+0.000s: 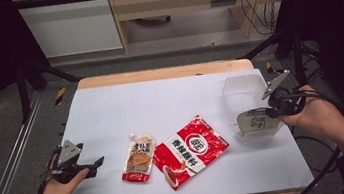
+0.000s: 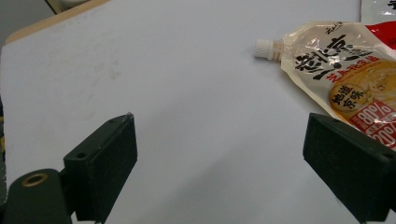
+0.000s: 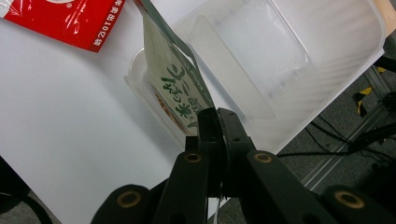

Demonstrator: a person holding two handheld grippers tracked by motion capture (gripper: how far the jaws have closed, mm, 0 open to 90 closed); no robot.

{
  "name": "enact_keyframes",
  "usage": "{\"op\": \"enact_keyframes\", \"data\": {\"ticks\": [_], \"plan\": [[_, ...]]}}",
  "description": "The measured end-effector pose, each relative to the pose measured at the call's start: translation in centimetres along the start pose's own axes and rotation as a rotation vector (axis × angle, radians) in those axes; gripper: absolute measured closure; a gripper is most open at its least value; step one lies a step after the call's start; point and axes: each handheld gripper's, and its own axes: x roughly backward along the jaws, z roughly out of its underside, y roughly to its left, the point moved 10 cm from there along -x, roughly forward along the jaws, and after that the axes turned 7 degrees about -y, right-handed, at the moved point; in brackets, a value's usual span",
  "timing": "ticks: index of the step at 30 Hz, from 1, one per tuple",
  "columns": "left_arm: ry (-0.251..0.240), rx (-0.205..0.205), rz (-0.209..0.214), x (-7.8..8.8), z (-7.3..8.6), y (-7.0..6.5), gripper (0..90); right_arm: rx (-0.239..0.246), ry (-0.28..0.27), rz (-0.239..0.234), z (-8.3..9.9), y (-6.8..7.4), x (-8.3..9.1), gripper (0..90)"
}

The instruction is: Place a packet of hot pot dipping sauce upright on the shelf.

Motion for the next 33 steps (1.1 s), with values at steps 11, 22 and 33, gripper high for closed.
{"op": "enact_keyframes", "data": {"ticks": [11, 22, 33], "plan": [[0.003, -0.004, 0.004, -0.1, 0.0, -0.1, 9.8, -0.012, -0.009, 0.0, 0.5, -0.2, -0.1, 85.1], [0.008, -0.008, 0.006, -0.1, 0.1, -0.2, 9.7, -0.012, -0.115, 0.048, -0.9, 0.2, -0.2, 37.1], [0.013, -0.017, 0.008, -0.2, 0.1, -0.3, 9.7, 0.058, -0.21, 0.005, -4.1, 3.9, 0.0, 23.7]]}}
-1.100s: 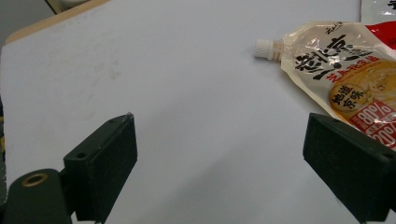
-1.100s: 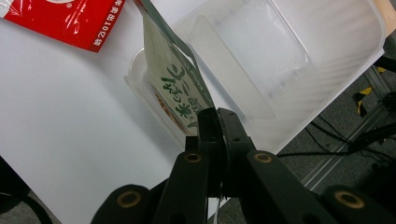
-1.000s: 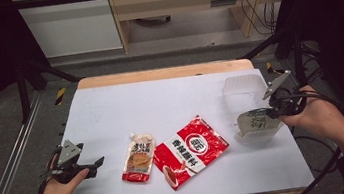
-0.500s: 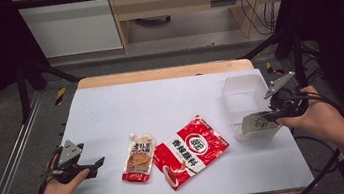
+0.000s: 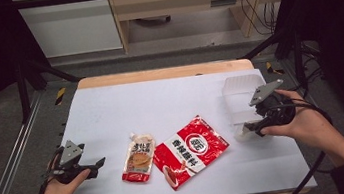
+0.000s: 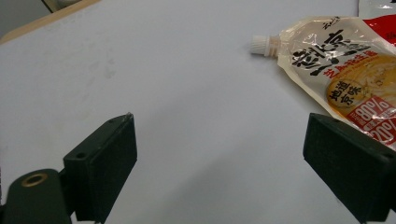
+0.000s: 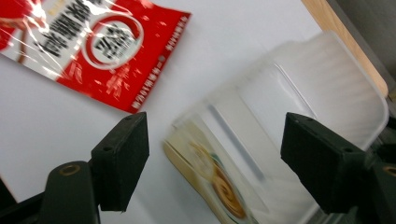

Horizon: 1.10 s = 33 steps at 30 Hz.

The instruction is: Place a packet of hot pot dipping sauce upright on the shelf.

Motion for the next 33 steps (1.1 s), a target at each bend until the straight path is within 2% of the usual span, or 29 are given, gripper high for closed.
{"op": "enact_keyframes", "data": {"ticks": [5, 6, 9, 12, 13, 16, 17, 21, 22, 23, 28, 31, 32, 33], "plan": [[0.003, -0.008, 0.003, -0.1, 0.0, -0.2, 9.7, 0.007, -0.052, -0.01, -2.5, 2.0, -0.6, 19.1], [0.004, -0.01, 0.004, -0.1, 0.0, -0.2, 9.7, 0.007, -0.052, -0.01, -2.5, 2.0, -0.6, 19.1], [0.005, -0.016, 0.005, -0.2, 0.0, -0.3, 9.7, 0.004, -0.107, -0.008, -4.4, 3.3, -1.0, 18.5], [0.01, -0.024, 0.006, -0.2, 0.0, -0.4, 9.7, 0.004, -0.129, -0.006, -5.2, 4.0, -1.4, 18.5], [0.011, -0.027, 0.007, -0.2, 0.0, -0.4, 9.7, 0.005, -0.146, -0.011, -5.8, 4.8, -1.7, 18.3], [0.009, -0.026, 0.007, -0.2, 0.0, -0.5, 9.7, 0.007, -0.158, -0.016, -6.3, 5.6, -2.2, 18.2], [0.014, -0.034, 0.008, -0.2, 0.0, -0.6, 9.7, 0.005, -0.168, -0.024, -6.8, 6.4, -2.6, 18.2], [0.024, -0.048, 0.01, -0.3, 0.1, -0.8, 9.7, -0.002, -0.18, -0.034, -7.9, 7.9, -3.5, 18.1], [0.024, -0.048, 0.01, -0.3, 0.1, -0.8, 9.6, -0.002, -0.18, -0.034, -7.9, 7.9, -3.5, 18.1], [0.03, -0.057, 0.015, -0.3, 0.1, -0.9, 9.7, -0.004, -0.189, -0.042, -8.4, 8.6, -4.2, 17.7], [0.024, -0.05, 0.015, -0.3, 0.1, -1.5, 9.5, -0.032, -0.207, -0.078, -9.8, 10.2, -6.1, 15.9], [0.039, -0.071, 0.023, -0.3, 0.2, -1.8, 9.5, -0.056, -0.215, -0.106, -10.6, 11.4, -7.7, 14.1], [0.039, -0.071, 0.023, -0.3, 0.2, -1.8, 9.5, -0.056, -0.215, -0.106, -10.6, 11.4, -7.7, 14.1], [0.047, -0.076, 0.029, -0.4, 0.3, -2.1, 9.4, -0.067, -0.226, -0.13, -11.3, 12.2, -8.7, 13.9]]}}
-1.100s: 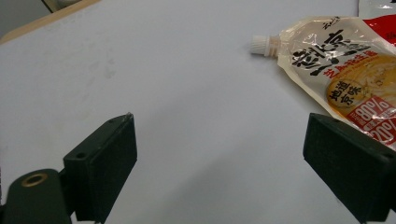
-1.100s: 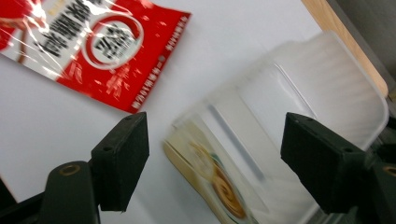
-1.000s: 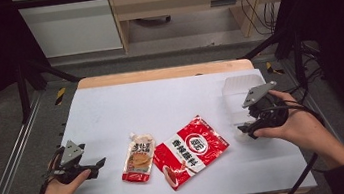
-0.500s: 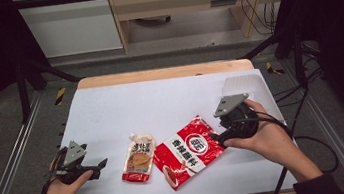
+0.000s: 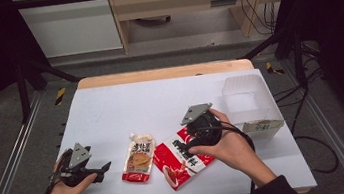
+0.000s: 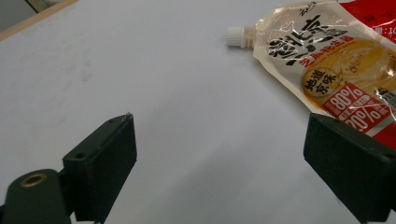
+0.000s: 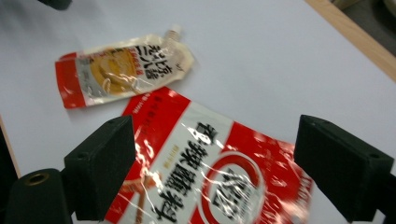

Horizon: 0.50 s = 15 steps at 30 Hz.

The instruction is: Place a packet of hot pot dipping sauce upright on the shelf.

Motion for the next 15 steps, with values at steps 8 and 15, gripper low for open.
{"op": "enact_keyframes", "data": {"ticks": [8, 15], "plan": [[0.018, -0.005, 0.001, 0.4, 0.6, -1.0, 8.7, -0.031, 0.007, -0.047, -0.8, 2.0, -4.8, 27.7], [0.011, -0.002, -0.008, 0.9, 0.5, -2.5, 8.3, -0.067, 0.004, -0.055, -1.6, 3.0, -8.3, 40.6]]}}
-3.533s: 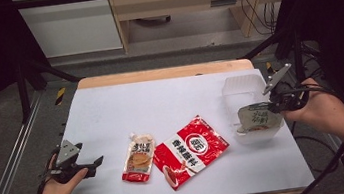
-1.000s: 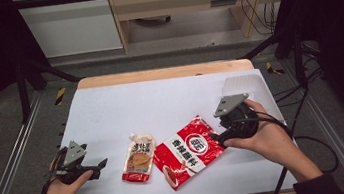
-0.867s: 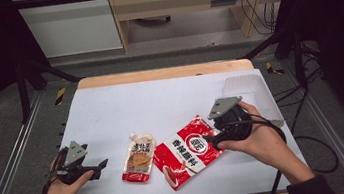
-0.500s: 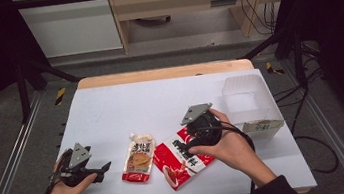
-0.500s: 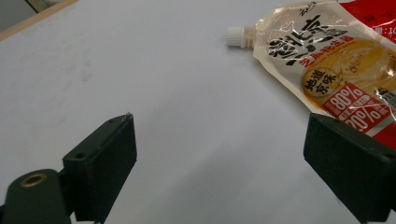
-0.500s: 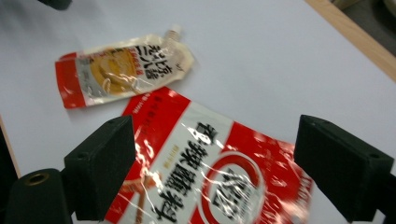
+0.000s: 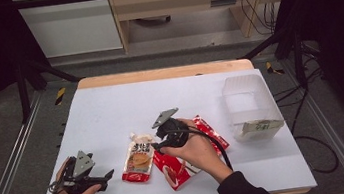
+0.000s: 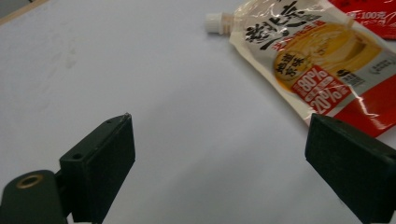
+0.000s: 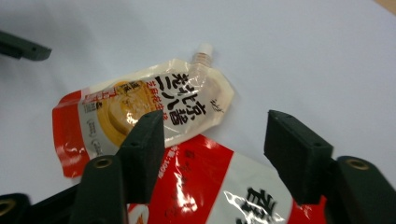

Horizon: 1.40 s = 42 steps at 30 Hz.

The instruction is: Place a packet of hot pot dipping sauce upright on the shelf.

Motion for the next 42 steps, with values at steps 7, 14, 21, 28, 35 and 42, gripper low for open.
{"op": "enact_keyframes", "data": {"ticks": [7, 14, 21, 28, 35, 42], "plan": [[0.015, -0.041, 0.021, -0.6, -0.3, -1.2, 8.3, -0.061, 0.014, -0.017, 0.1, 0.3, -3.7, 52.1], [0.022, -0.035, 0.019, -0.6, -0.2, -1.1, 8.4, -0.122, 0.042, 0.006, 1.0, -1.1, -6.4, 56.9], [0.026, -0.041, 0.021, -0.6, -0.1, -1.1, 8.6, -0.16, 0.057, -0.014, 1.5, -1.5, -7.6, 57.2], [0.024, -0.038, 0.019, -0.6, -0.1, -1.0, 8.8, -0.186, 0.1, -0.068, 2.1, -0.8, -8.2, 59.1], [0.024, -0.037, 0.019, -0.6, -0.2, -0.9, 8.9, -0.161, 0.116, -0.092, 2.1, -0.4, -8.0, 74.5], [0.018, -0.034, 0.019, -0.5, -0.3, -0.9, 9.0, -0.115, 0.112, -0.096, 1.9, 0.2, -7.9, 87.8]]}}
